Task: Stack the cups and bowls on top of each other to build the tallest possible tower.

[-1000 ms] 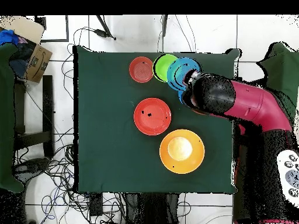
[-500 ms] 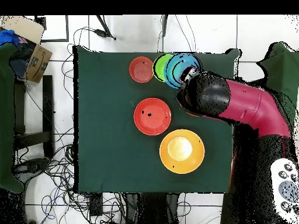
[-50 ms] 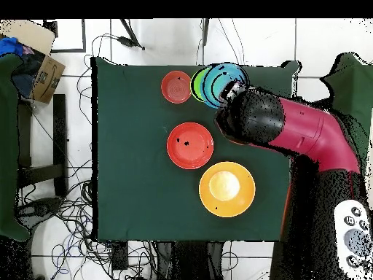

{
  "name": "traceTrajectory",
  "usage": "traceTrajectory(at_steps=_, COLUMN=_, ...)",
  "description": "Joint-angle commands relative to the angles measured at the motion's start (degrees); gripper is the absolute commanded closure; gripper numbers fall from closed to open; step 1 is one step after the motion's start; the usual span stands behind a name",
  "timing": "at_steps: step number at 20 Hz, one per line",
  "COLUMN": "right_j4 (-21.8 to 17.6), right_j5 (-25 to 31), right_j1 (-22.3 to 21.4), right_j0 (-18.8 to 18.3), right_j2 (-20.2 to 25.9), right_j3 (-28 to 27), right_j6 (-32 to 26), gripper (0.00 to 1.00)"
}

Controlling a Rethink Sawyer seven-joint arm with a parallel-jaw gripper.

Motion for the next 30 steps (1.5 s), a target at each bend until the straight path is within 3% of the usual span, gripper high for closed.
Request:
traceTrajectory(at_steps=1, right_j4=-0.72, right_j5=8.7, right_j1=1.71, right_j0=0.77, right_j2=0.2, right_j3=-2.2, right_j6=1.56, gripper=1.0)
traceTrajectory(at_steps=12, right_j4=-1.68, right_j5=9.18, right_j1=1.58, right_j0=0.21, right_j2=1.25, right_j3=-3.37, right_j6=-1.34, gripper=1.0)
traceTrajectory(at_steps=15, right_j4=-1.0, right_j5=8.07, right_j1=1.12, right_j0=0.29, right_j2=1.08, right_j3=-1.57, right_j6=0.0, gripper=1.0)
traceTrajectory(at_steps=23, right_j4=-0.23, right_j5=10.28, right_j1=1.2, right_j0=8.26, right_j2=-5.04, right_j3=-1.94, right_j6=12.22, gripper=1.0)
traceTrajectory(at_steps=30, right_j4=2.48, right_j5=2.89, right_j1=3.81, right_j0=14.28, right_j2=-9.79, right_j3=0.63, right_j6=19.77, gripper=1.0)
